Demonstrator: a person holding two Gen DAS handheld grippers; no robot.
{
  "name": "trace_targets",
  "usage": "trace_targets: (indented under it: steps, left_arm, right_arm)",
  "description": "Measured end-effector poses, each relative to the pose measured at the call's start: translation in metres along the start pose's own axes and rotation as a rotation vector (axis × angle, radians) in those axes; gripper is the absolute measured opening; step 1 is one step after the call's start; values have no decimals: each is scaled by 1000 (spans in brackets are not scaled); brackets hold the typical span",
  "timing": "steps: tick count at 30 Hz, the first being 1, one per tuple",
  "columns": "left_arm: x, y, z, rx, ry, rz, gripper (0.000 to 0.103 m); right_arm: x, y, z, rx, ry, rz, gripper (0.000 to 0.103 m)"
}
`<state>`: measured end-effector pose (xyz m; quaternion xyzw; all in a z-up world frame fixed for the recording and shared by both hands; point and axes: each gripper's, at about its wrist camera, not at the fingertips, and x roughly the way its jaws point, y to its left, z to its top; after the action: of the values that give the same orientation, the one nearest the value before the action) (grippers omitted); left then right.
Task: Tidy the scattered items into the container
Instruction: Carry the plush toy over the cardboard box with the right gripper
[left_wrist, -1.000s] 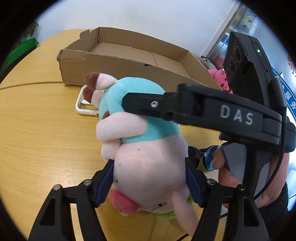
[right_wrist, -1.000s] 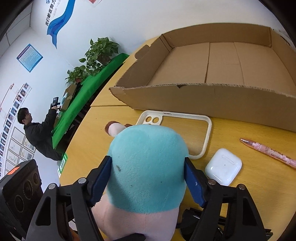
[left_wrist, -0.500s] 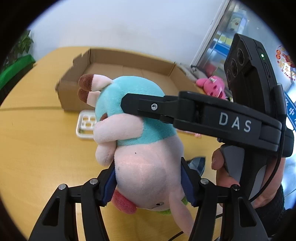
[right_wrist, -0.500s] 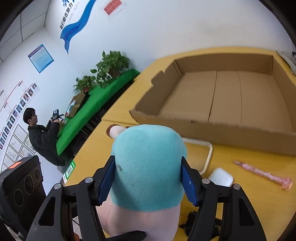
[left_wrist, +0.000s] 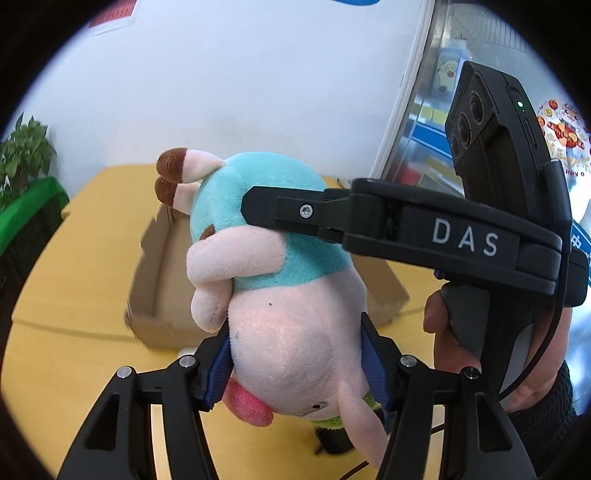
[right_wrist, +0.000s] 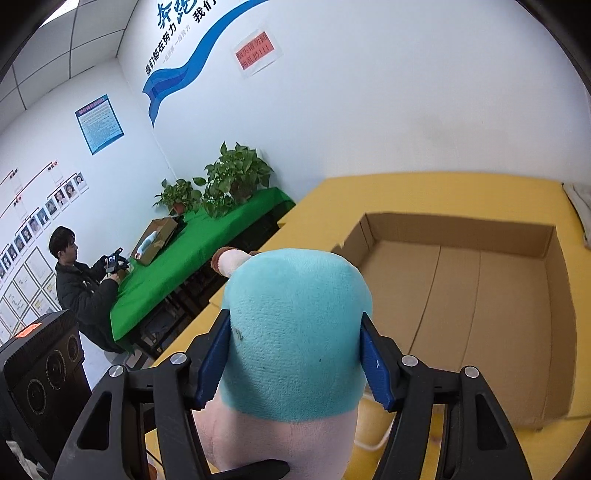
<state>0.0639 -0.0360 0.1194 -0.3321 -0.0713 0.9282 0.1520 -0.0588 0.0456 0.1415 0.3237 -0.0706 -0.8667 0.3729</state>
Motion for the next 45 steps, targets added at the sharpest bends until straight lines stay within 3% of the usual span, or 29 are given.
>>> trace_targets:
  steps: [16, 22, 27, 38, 45]
  left_arm:
    - [54, 55, 110, 40, -32, 5, 60]
    - [89, 80, 129, 26, 14, -13, 60]
    - [132, 101, 137, 27, 84, -40, 60]
    - [205, 139, 135, 19, 252, -4, 60]
    - [245, 161, 123, -8, 365, 15, 60]
  right_arm:
    - [71, -39, 107, -1, -33, 31, 69]
    - [117, -71, 130, 41, -12, 27, 69]
    - [157, -110, 131, 129, 16, 38, 68]
    - [241, -184, 113, 305, 91, 83, 68]
    - [282, -204, 89, 289, 114, 75, 68]
